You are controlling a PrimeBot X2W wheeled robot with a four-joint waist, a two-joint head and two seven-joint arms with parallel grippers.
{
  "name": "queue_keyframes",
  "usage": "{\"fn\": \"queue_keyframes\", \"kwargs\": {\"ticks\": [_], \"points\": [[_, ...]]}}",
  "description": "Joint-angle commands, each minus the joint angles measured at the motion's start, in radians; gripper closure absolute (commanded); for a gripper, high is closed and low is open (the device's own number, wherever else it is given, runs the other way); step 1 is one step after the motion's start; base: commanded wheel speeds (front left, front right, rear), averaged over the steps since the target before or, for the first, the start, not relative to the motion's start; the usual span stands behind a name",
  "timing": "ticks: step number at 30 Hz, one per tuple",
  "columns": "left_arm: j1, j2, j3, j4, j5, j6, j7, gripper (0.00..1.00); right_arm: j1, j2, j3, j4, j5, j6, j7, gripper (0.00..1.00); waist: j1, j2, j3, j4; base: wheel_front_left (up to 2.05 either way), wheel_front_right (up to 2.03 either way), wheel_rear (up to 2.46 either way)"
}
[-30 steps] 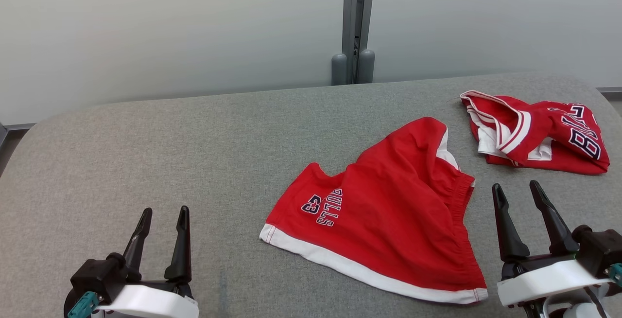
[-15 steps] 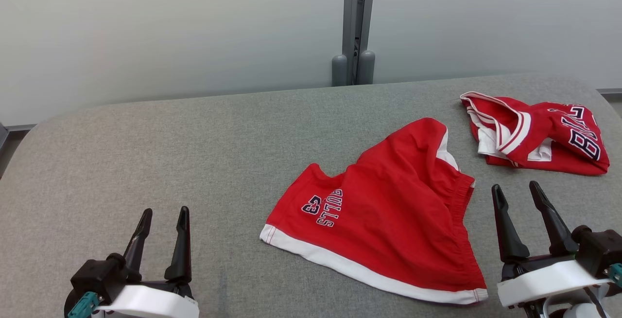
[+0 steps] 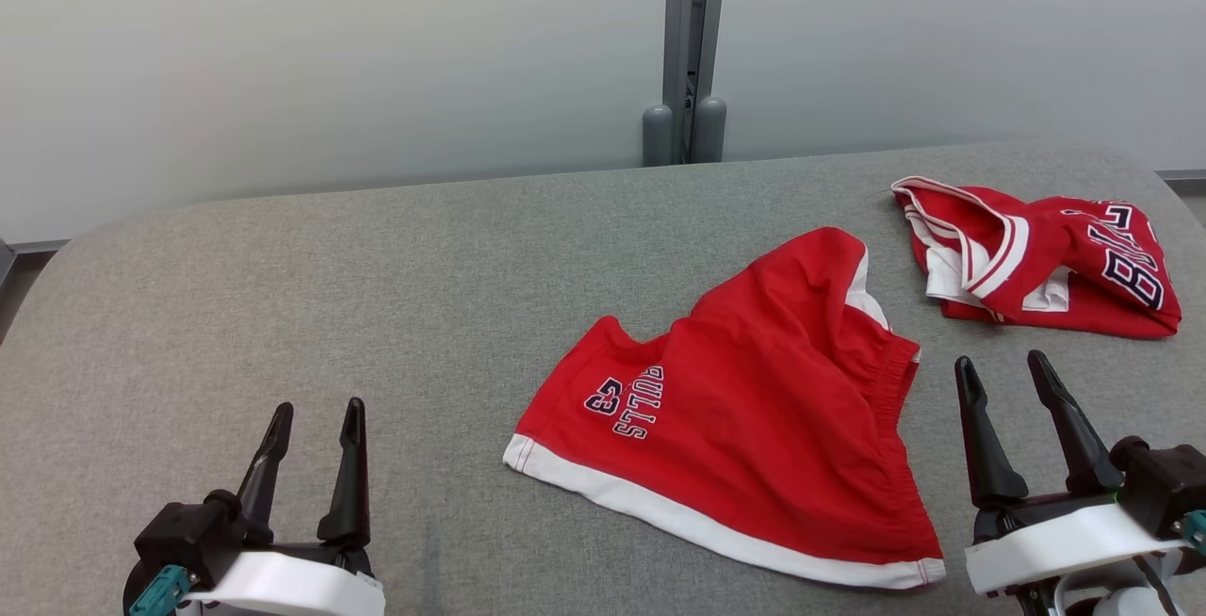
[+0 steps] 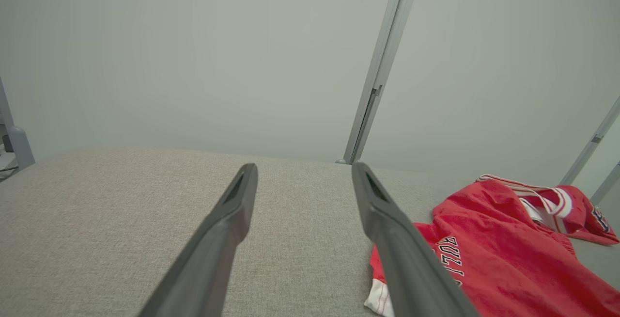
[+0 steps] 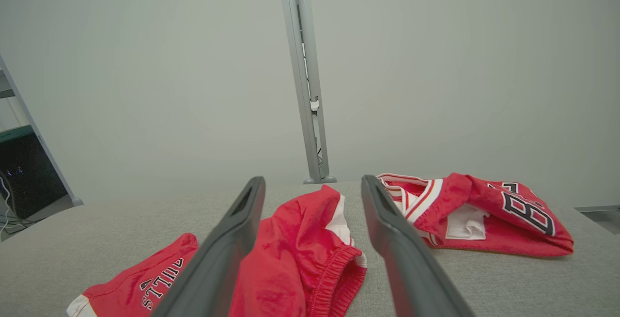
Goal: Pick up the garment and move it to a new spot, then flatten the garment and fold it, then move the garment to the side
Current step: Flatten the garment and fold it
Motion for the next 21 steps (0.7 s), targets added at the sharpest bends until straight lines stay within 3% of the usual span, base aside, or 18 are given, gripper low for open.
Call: {"fn": "queue_keyframes", "kwargs": {"ticks": [1,12,21], "points": [[-0.002,0.004,0.006,-0.003,0.006,-0.002,0.001,0.00,-0.001,-0.006,-0.003,-0.001,0.000,0.000,-0.004,0.00,0.0000,0.0000,-0.001,0.000,0.00,0.00,0.00],[-0.011,0.008,-0.034,0.026,-0.010,-0.018,0.033,0.00,0.003,-0.010,0.001,0.019,0.035,0.000,-0.004,0.00,0.0000,0.0000,0.003,-0.009,0.00,0.00,0.00],[-0.032,0.050,-0.140,0.065,-0.058,-0.033,0.196,0.00,0.037,-0.164,0.166,0.010,0.229,0.000,0.189,0.00,0.0000,0.0000,0.030,-0.045,0.00,0.00,0.00]]}}
